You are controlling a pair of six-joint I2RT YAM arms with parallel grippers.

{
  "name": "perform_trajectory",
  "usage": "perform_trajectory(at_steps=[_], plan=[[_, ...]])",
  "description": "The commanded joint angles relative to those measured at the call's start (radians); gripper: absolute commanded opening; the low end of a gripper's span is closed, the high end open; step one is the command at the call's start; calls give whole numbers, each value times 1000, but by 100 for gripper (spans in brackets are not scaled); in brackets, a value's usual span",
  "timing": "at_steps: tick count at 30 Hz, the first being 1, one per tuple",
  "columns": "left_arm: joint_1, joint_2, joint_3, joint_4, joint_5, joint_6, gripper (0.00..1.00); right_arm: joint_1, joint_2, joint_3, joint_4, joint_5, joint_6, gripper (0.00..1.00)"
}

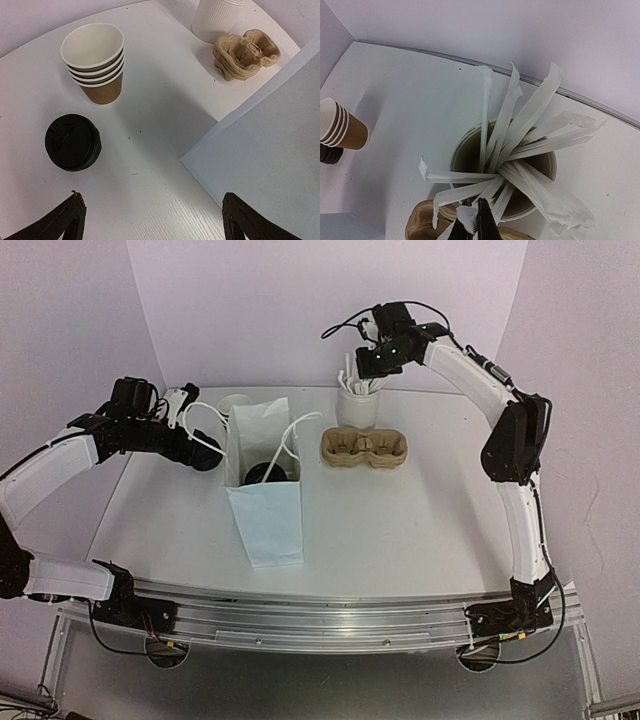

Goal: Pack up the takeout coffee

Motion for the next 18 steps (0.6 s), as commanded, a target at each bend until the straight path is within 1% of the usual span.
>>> perform_trajectory(at_steps=[1,12,18], plan=[[5,-14,12,11,3,11,94,-1,-47,44,49,33,-16,0],[5,-20,9,14,8,11,94,0,-183,37,58,70,-90,0],[5,-22,7,16,10,11,94,-1,-329,12,92,44,-102,0]])
